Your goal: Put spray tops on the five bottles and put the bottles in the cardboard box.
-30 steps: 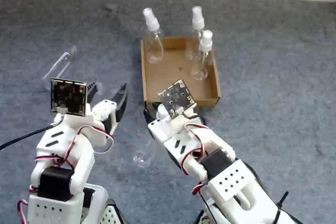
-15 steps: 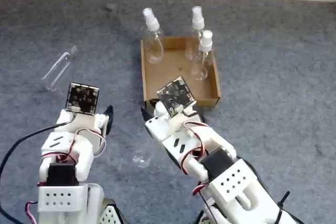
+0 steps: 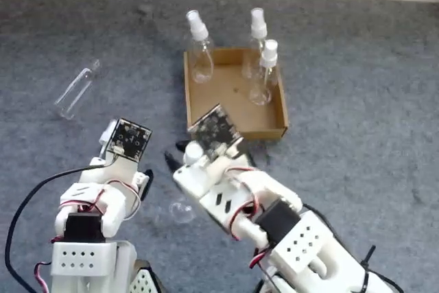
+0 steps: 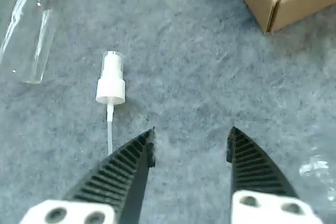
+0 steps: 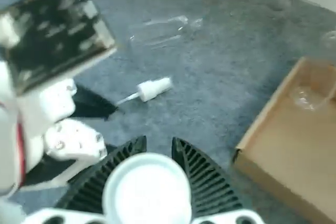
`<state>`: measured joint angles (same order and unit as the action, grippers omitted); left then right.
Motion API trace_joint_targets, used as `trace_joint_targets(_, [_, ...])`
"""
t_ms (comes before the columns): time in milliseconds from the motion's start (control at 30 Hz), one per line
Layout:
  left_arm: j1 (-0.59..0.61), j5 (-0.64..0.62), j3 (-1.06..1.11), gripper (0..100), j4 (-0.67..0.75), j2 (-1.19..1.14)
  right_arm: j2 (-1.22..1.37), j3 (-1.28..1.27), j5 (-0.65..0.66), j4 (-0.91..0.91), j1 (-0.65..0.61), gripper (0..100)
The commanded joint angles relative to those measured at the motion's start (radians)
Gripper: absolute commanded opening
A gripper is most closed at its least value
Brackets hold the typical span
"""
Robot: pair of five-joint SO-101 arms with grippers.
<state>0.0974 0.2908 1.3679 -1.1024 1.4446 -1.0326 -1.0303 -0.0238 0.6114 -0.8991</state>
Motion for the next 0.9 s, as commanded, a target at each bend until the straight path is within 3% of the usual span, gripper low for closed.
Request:
trace_joint_targets(0, [0.054,0.003,-0.059,18,-0.003,0.004,-0.022,0.001,-0.011,0.005,-0.031,0.3])
trace_joint_targets(200, [0.188,0.006,-0.074,18,0.049,0.004,-0.022,-0.048,-0.009,0.018,-0.03,0.3])
trace_joint_targets(467, [0.197,0.006,-0.073,18,0.054,0.004,-0.024,-0.067,-0.009,0.019,-0.035,0.9])
trace_joint_targets(700, [0.197,0.006,-0.073,18,0.054,0.004,-0.024,-0.067,-0.009,0.019,-0.039,16.8])
trace_joint_targets(867, [0.197,0.006,-0.073,18,0.054,0.004,-0.024,-0.067,-0.009,0.021,-0.107,18.8])
